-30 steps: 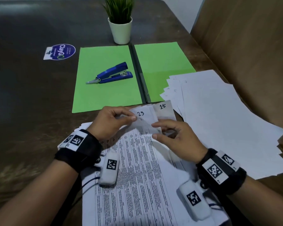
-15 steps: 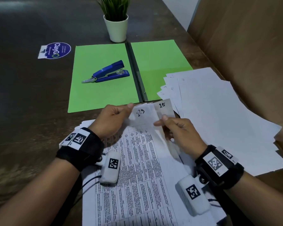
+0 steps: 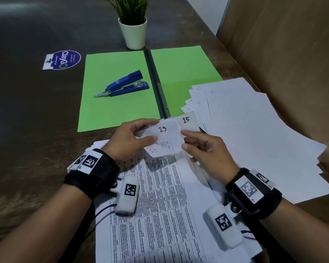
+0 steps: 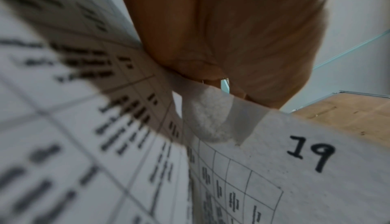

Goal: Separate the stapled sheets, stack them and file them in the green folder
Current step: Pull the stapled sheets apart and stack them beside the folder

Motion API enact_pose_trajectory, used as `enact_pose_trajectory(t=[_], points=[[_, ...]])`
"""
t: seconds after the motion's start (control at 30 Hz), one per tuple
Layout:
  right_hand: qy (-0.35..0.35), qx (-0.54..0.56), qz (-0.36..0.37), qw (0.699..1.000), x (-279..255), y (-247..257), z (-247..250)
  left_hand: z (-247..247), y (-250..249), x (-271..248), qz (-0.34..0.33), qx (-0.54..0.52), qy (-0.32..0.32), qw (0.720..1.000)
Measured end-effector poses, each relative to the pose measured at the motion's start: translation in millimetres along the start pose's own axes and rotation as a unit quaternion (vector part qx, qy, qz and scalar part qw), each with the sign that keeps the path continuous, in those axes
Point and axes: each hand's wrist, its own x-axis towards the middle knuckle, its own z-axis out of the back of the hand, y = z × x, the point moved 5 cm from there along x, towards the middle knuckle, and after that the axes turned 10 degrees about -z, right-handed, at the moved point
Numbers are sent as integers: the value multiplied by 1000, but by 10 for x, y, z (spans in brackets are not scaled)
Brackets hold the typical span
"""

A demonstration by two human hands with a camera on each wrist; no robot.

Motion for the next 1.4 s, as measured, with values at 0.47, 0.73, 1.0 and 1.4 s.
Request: enact_pose_trajectory(t=[0.47,0.73,1.0,1.4], points=[[6,-33,46,998,-27,52,14,66,73,32,-24,21,-25,999],[19,-29,31,999,8,-12,-12,32,22,-11,-14,-4,-22,1000],[20,-32,48,998,-7,5,-4,32,42,5,-13,29,-8,999],[70,-14,66,995,-46,6,-12,60,85,18,3,60,-4,998]])
